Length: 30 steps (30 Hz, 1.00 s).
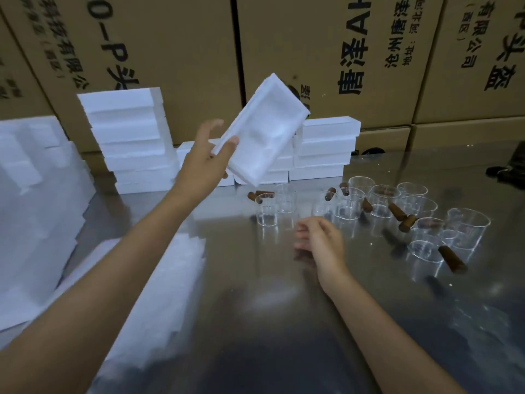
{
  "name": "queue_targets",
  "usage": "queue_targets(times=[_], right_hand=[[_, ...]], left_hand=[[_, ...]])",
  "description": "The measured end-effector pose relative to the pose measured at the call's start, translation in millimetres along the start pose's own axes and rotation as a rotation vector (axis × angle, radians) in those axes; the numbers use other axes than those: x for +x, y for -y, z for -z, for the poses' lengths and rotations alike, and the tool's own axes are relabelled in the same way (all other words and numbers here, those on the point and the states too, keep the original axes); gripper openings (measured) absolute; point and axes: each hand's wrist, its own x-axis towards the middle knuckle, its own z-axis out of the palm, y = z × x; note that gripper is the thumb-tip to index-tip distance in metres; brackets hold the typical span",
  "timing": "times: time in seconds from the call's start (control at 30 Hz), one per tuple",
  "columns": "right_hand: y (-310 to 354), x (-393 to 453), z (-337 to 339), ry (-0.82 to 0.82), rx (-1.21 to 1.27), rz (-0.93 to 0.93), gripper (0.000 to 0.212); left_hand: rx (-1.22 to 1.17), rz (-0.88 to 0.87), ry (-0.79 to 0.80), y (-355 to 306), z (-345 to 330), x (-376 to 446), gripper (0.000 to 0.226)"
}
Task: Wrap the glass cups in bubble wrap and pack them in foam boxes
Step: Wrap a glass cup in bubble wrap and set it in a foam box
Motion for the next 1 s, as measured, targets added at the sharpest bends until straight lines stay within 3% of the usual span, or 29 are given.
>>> queue_targets(times=[0.17,0.33,0.43,0.57,0.7,0.8,0.9,1.0], right_hand=[[6.2,-1.0,23.1,-0.131,0.053,0.055,0.017],[9.7,4.0,48.4,-0.329,-0.196,0.193,0.011],[10.1,8.2,53.9,-0.319,-0.309,0.199,0.009],[10.4,13.1,57.4,-0.283,-0.418,0.201,0.022],[10.8,15.9,61.0,-0.210,-0.626,0.307,0.042],[11.3,21.1,54.5,-0.102,-0.741,0.302,0.058],[9.8,24.7,46.4,0.021,-0.726,0.241,0.061],[8.1,26.2,40.0,0.052,-0.735,0.287,0.045]], left_hand=[[-0.168,0.344,-0.008,0.0,22.5,-65.9,0.039],[-0.126,0.538,0.300,21.3,19.7,-105.8,0.032],[0.030,0.579,0.467,25.6,12.2,-113.1,0.037],[0.041,0.497,0.284,28.4,4.2,-112.2,0.052],[0.007,0.316,0.052,27.5,10.8,-108.8,0.038],[0.230,0.186,-0.060,34.5,29.6,-110.9,0.025],[0.534,0.279,0.017,47.2,51.7,-115.8,0.010],[0.625,0.488,0.225,52.8,68.1,-115.6,0.019]])
